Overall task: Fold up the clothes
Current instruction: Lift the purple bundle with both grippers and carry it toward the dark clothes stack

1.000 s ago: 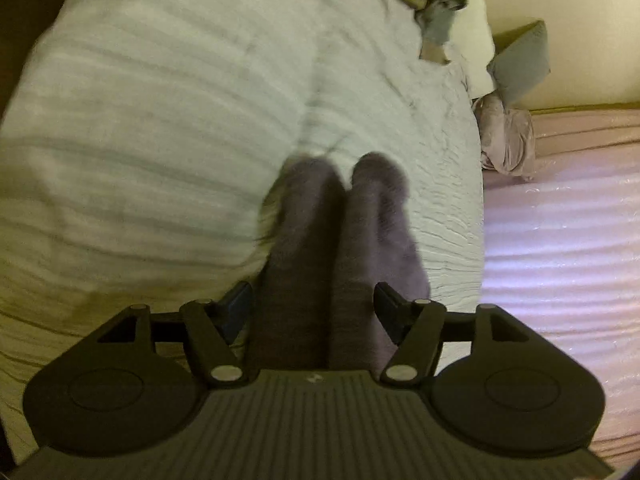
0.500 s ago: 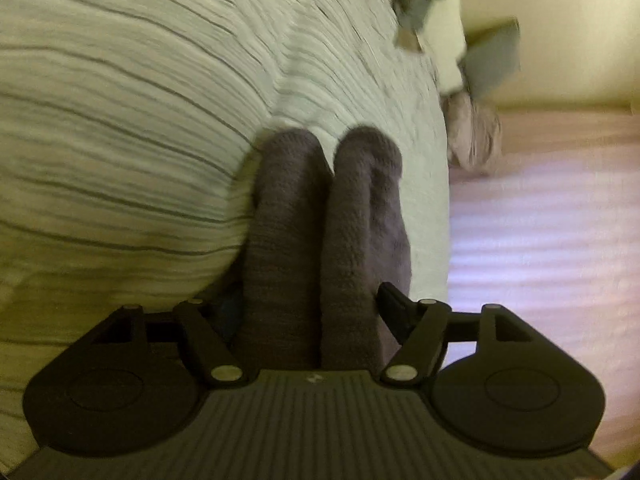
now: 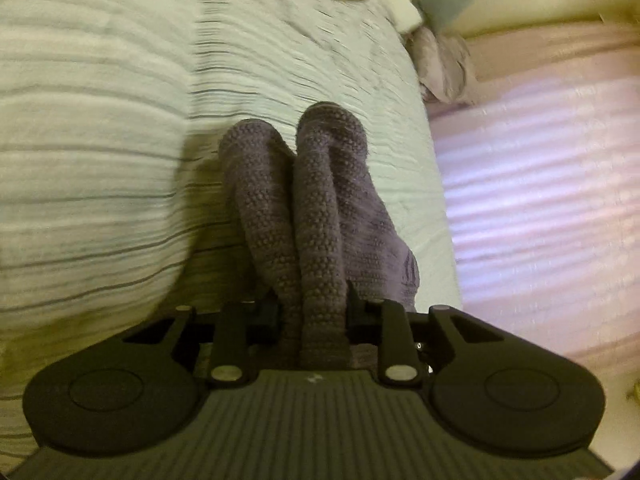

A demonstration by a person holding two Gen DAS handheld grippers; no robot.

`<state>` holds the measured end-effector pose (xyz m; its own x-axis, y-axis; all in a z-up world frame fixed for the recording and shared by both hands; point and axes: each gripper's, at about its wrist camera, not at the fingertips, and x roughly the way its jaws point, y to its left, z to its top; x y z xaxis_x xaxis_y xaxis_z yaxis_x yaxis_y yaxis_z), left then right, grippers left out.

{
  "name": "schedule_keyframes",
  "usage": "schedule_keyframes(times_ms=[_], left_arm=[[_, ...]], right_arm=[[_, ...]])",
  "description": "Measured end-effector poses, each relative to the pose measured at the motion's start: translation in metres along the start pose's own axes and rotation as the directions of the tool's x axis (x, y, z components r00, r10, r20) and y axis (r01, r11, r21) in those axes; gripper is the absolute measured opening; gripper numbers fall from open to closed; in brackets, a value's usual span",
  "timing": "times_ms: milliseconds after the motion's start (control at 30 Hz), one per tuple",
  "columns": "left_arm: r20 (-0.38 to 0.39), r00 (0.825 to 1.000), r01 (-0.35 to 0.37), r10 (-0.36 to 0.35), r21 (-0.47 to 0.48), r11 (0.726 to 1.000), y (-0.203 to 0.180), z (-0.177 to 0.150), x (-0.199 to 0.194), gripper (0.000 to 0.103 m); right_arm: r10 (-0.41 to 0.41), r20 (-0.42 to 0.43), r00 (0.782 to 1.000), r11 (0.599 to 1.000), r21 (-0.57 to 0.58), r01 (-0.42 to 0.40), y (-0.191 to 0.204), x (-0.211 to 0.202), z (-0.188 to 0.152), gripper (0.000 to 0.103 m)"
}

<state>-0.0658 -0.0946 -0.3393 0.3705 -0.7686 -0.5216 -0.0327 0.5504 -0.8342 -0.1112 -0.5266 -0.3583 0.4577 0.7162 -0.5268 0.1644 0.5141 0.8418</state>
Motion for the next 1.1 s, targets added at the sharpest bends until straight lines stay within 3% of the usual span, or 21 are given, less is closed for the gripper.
schedule_keyframes(times_ms=[100,200,333,433,500,567,667,800,900,1000,1100], left_arm=[[-0.088,0.996,0.023,-0.017,0.066,0.998,-0.018,0.009,0.0,0.022],[-0.222,0.974,0.066,-0.034,0.136,0.989,-0.041,0.013,0.009,0.022],[-0.409,0.912,0.135,-0.029,0.234,0.963,-0.079,0.003,0.034,0.022],[-0.542,0.84,0.209,-0.02,0.289,0.934,-0.112,-0.019,0.063,0.022],[-0.626,0.78,0.271,-0.012,0.32,0.908,-0.136,-0.041,0.086,0.022],[-0.708,0.706,0.344,-0.001,0.342,0.874,-0.161,-0.076,0.107,0.022],[-0.811,0.585,0.449,0.024,0.348,0.823,-0.198,-0.136,0.141,0.022],[-0.906,0.415,0.571,0.078,0.327,0.753,-0.247,-0.24,0.182,0.022],[-0.945,0.308,0.643,0.112,0.293,0.707,-0.285,-0.324,0.196,0.022],[-0.967,0.224,0.706,0.12,0.247,0.663,-0.327,-0.403,0.205,0.022],[-0.977,0.18,0.751,0.118,0.214,0.624,-0.365,-0.471,0.213,0.022]], right_arm=[[0.001,0.09,0.996,0.997,0.073,-0.008,0.006,-0.025,-0.035,0.035],[-0.018,0.209,0.978,0.984,0.178,-0.02,0.009,-0.058,-0.082,0.035],[-0.086,0.383,0.92,0.94,0.338,-0.053,0.012,-0.103,-0.159,0.035],[-0.152,0.51,0.846,0.899,0.427,-0.096,0.017,-0.137,-0.221,0.035],[-0.201,0.588,0.783,0.87,0.475,-0.133,0.021,-0.158,-0.263,0.035],[-0.258,0.661,0.705,0.84,0.514,-0.176,0.022,-0.179,-0.307,0.035],[-0.349,0.746,0.567,0.795,0.556,-0.243,0.023,-0.21,-0.376,0.035],[-0.481,0.794,0.371,0.735,0.596,-0.324,0.024,-0.253,-0.468,0.035],[-0.563,0.79,0.241,0.691,0.611,-0.386,0.026,-0.285,-0.529,0.035],[-0.611,0.782,0.124,0.684,0.6,-0.415,0.028,-0.326,-0.578,0.035],[-0.637,0.77,0.036,0.688,0.589,-0.425,0.023,-0.378,-0.61,0.035]])
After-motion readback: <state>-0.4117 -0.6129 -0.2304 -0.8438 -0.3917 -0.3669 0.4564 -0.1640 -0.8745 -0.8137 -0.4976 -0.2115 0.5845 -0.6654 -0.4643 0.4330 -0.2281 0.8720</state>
